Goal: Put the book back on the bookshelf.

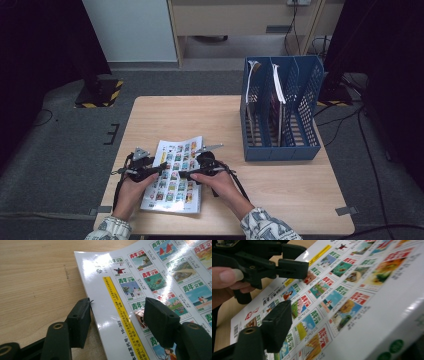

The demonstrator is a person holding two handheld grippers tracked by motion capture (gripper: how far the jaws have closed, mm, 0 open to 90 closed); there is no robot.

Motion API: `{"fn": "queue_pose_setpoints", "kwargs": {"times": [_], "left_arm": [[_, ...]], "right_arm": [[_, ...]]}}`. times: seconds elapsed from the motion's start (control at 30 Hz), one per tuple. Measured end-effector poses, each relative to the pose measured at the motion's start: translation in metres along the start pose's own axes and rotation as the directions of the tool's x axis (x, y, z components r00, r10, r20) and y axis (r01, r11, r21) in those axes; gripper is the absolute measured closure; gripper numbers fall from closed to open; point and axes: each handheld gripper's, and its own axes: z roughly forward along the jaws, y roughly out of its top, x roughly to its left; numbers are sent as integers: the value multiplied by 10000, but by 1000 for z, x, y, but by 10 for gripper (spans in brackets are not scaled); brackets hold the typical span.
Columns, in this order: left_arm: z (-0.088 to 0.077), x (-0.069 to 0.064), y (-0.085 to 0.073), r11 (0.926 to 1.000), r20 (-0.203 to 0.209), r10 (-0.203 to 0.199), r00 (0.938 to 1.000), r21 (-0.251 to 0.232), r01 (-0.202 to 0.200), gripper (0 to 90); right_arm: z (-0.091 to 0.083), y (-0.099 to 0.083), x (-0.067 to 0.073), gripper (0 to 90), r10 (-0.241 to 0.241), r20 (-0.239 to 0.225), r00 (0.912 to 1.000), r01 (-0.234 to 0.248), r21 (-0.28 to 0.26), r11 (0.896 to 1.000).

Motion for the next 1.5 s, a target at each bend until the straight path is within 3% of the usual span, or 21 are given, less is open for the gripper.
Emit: {"fn": "queue_pose_setpoints", "kwargs": {"times": [0.2,0.47,0.5,0.57,0.67,0.77,0.97,1.17,1.4,1.5], "left_arm": [[0,1,0,9999,-6,-143,9999,16,143,402],[-2,2,1,9991,59,-416,9991,50,416,423],[-2,2,1,9991,75,-430,9990,18,430,423],[-2,0,2,9992,108,-387,9992,-34,388,429],[-2,-1,2,9990,146,-440,9989,-66,441,419],[-2,0,3,9988,215,-470,9987,-117,473,418],[-4,-1,6,9973,377,-508,9980,-503,527,367],[-5,0,6,9972,412,-393,9984,-618,418,253],[2,3,4,9974,1089,-560,9925,-387,605,186],[4,2,4,9983,1168,-443,9922,-331,485,169]], "right_arm": [[4,0,2,266,202,-196,9996,-199,149,9997],[-7,6,2,521,470,-89,9989,-471,-127,9988],[-10,8,4,618,433,-44,9991,-433,-196,9989],[-14,11,6,611,-228,182,9996,231,-156,9996],[-17,14,10,612,-644,426,9970,649,-116,9978],[-18,14,12,614,-677,523,9963,685,-124,9976],[-23,19,17,621,-1290,789,9885,1321,-353,9906],[-29,22,18,625,-1616,1111,9806,1682,-532,9843],[-36,25,14,626,-1989,1381,9702,2102,-728,9749],[-38,26,13,628,-2178,1517,9641,2323,-856,9689]]}}
